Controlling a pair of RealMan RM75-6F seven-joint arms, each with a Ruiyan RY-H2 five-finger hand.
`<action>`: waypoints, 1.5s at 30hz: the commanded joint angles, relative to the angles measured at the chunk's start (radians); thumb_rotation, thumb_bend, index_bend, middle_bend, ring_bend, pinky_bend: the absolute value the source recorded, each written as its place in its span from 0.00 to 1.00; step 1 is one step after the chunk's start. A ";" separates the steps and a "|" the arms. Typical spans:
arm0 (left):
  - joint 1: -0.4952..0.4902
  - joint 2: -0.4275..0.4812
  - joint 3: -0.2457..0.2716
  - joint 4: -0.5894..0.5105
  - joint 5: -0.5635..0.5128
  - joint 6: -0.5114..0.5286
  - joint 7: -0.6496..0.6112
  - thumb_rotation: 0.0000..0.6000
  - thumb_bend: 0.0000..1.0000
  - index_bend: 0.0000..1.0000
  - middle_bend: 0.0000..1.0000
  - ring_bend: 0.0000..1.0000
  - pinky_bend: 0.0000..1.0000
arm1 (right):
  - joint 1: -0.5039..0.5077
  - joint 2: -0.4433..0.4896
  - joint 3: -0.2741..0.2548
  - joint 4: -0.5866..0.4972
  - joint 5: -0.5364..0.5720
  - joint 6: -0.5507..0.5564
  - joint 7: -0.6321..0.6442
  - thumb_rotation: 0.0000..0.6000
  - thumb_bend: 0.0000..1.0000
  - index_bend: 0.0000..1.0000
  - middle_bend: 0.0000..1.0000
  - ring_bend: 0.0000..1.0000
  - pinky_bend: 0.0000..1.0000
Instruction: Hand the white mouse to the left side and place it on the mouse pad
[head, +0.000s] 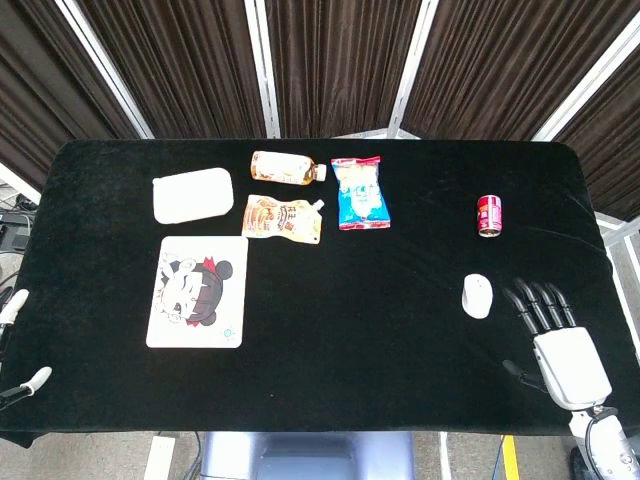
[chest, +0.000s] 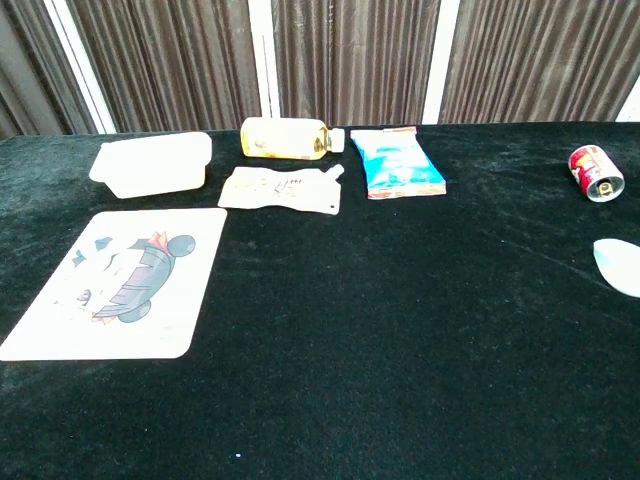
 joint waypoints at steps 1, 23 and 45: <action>-0.002 0.001 0.000 0.002 -0.002 -0.006 -0.006 1.00 0.00 0.00 0.00 0.00 0.00 | 0.001 -0.001 0.001 -0.001 0.002 -0.002 0.000 1.00 0.00 0.00 0.00 0.00 0.00; -0.038 -0.019 -0.053 -0.030 -0.101 -0.063 0.065 1.00 0.00 0.00 0.00 0.00 0.00 | 0.377 -0.186 -0.051 0.752 -0.264 -0.296 0.148 1.00 0.00 0.00 0.03 0.00 0.00; -0.093 -0.084 -0.124 0.037 -0.298 -0.148 0.163 1.00 0.00 0.00 0.00 0.00 0.00 | 0.539 -0.577 -0.254 1.549 -0.382 -0.281 0.464 1.00 0.00 0.02 0.08 0.00 0.00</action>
